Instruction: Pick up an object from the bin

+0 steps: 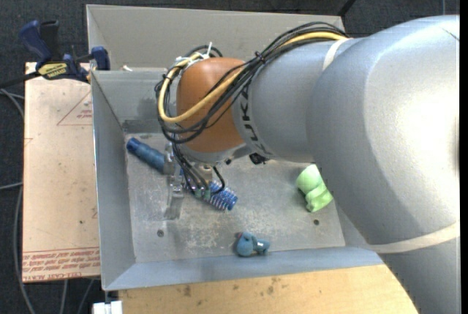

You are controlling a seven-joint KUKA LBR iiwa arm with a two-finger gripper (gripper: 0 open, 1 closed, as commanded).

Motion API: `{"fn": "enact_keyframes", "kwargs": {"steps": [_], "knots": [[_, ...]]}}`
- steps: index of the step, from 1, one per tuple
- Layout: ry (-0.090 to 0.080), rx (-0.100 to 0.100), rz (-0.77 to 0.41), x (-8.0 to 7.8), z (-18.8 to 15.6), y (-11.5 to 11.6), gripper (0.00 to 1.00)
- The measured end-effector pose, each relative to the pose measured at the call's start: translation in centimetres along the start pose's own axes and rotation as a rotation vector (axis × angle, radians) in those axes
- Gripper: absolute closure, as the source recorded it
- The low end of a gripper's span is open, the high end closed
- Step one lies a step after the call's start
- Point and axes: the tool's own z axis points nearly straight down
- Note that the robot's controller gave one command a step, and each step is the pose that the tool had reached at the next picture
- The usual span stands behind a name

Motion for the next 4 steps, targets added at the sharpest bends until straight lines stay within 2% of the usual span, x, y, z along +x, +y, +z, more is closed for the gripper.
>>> {"fn": "enact_keyframes", "kwargs": {"steps": [1, 2, 3, 4], "knots": [[0.004, 0.002, 0.003, 0.2, 0.1, -0.2, 1.00], [0.005, 0.002, 0.003, 0.1, 0.1, -0.2, 0.00], [-0.003, 0.002, 0.029, -7.3, 2.1, -1.9, 0.00], [0.003, 0.001, 0.026, -7.1, 2.0, -1.6, 1.00]]}}
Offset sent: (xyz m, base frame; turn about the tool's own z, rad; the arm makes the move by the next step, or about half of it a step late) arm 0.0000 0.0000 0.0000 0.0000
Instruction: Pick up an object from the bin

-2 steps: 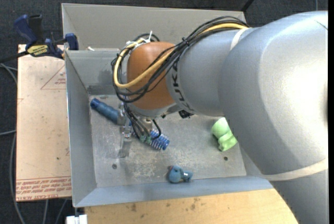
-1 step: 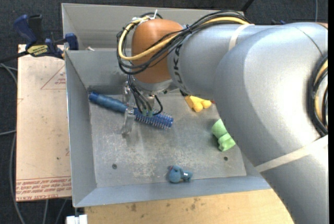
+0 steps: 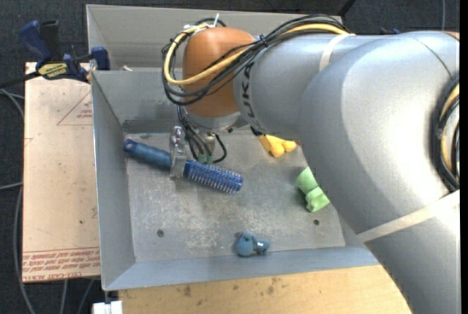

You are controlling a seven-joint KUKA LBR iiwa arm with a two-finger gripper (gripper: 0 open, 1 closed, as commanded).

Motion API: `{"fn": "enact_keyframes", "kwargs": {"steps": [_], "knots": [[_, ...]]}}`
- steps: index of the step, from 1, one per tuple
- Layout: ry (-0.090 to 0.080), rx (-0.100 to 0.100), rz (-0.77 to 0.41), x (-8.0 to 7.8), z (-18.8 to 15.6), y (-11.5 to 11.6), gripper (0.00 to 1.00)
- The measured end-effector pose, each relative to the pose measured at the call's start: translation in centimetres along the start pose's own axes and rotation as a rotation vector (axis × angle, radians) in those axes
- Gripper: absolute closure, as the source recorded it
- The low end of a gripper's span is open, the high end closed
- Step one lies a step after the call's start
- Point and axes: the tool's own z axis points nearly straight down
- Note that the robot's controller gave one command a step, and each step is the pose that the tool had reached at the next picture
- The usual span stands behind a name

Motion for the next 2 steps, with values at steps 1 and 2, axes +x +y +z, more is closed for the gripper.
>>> {"fn": "enact_keyframes", "kwargs": {"steps": [1, 2], "knots": [[-0.001, 0.001, 0.222, 0.1, -8.4, 0.5, 1.00], [-0.006, -0.002, 0.205, -1.7, -16.3, 2.7, 1.00]]}}
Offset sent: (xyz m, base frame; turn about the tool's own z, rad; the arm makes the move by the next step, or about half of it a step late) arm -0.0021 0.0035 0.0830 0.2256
